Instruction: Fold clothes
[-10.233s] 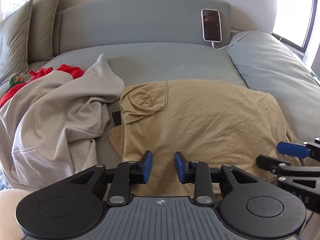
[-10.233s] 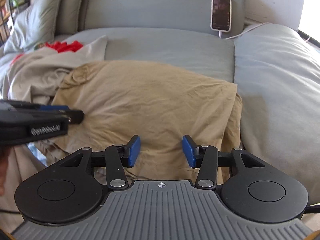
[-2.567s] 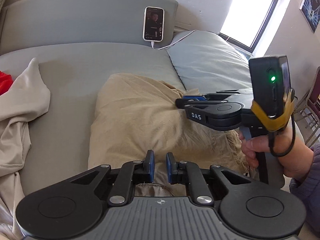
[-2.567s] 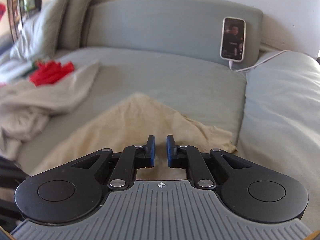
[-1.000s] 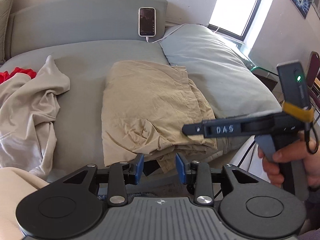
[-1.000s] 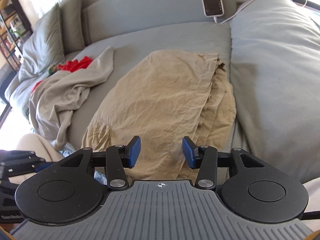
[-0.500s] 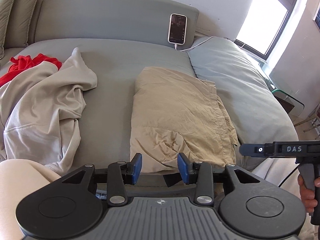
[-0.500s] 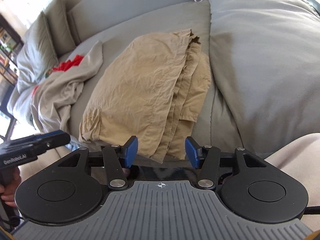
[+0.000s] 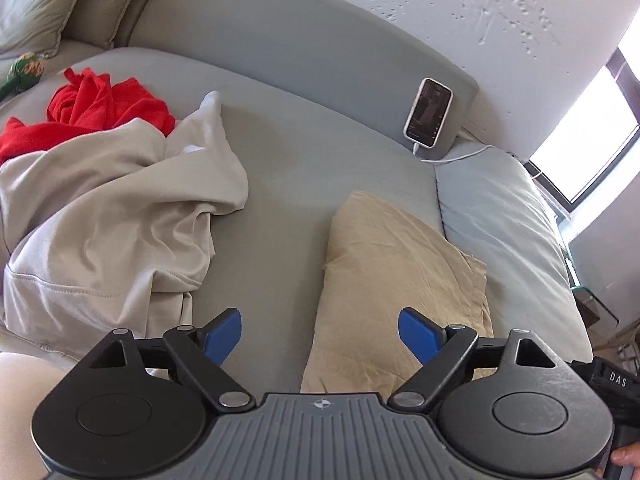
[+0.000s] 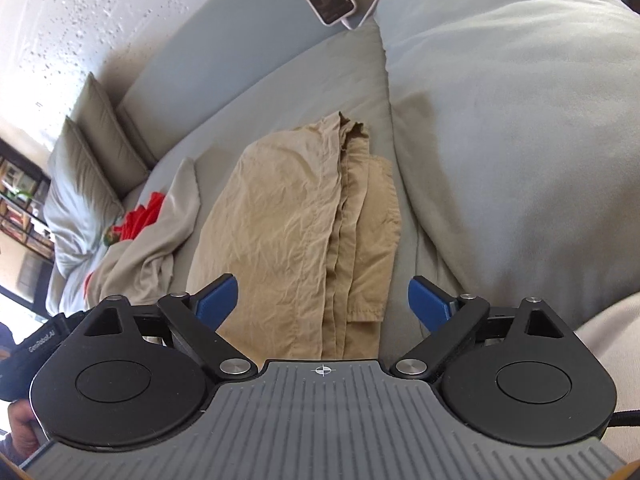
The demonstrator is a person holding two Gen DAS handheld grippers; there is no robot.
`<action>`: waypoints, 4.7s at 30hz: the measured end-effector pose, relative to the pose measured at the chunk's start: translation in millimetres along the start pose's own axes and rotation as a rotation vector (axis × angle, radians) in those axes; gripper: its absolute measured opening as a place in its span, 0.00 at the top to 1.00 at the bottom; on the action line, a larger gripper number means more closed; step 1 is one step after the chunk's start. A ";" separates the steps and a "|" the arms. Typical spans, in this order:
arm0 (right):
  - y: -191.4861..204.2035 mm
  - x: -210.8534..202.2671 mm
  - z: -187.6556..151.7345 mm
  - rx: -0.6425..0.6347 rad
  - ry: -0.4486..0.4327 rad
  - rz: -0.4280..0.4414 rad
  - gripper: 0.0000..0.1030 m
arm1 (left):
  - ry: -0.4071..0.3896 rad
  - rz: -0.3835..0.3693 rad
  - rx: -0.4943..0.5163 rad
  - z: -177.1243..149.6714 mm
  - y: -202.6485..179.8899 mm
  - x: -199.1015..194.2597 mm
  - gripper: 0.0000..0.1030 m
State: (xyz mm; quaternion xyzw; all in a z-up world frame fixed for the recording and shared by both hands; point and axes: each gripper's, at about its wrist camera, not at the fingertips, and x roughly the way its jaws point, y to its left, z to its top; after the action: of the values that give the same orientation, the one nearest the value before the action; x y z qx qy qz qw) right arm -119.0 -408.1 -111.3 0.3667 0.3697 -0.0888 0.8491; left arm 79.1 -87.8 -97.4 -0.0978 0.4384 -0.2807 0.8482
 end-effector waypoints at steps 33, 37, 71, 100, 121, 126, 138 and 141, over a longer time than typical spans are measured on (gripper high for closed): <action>23.0 58.7 13.2 -0.201 -0.163 -0.053 0.89 | -0.037 -0.104 0.458 -21.4 -99.8 49.8 0.74; 23.8 4.0 8.1 -0.197 -0.260 -0.059 0.90 | -0.055 -0.213 0.442 -25.6 -127.7 22.4 0.75; -175.2 -102.5 120.8 0.111 -0.339 -0.305 0.27 | 0.093 -0.248 0.392 -33.2 -290.4 139.6 0.19; -133.2 -127.9 90.6 -0.165 -0.362 -0.446 0.87 | 0.007 -0.336 0.535 -67.6 -321.8 96.2 0.80; -194.0 -7.7 214.9 -0.028 -0.295 -0.437 1.00 | 0.019 -0.253 0.596 -37.2 -382.2 214.3 0.87; -178.7 -69.4 191.5 0.051 -0.367 -0.313 0.89 | -0.016 -0.319 0.578 -46.1 -369.0 149.7 0.81; -161.0 -89.6 64.7 -0.013 -0.197 -0.426 0.67 | 0.187 -0.188 0.630 -113.1 -347.7 147.1 0.73; -145.1 -94.8 68.7 -0.008 -0.196 -0.460 0.66 | 0.164 -0.192 0.614 -98.5 -348.8 121.8 0.74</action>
State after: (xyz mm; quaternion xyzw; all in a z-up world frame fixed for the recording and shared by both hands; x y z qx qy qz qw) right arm -208.9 -570.6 -95.0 0.2591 0.3597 -0.3134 0.8398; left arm -80.0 -435.5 -96.3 0.1444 0.3889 -0.4851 0.7698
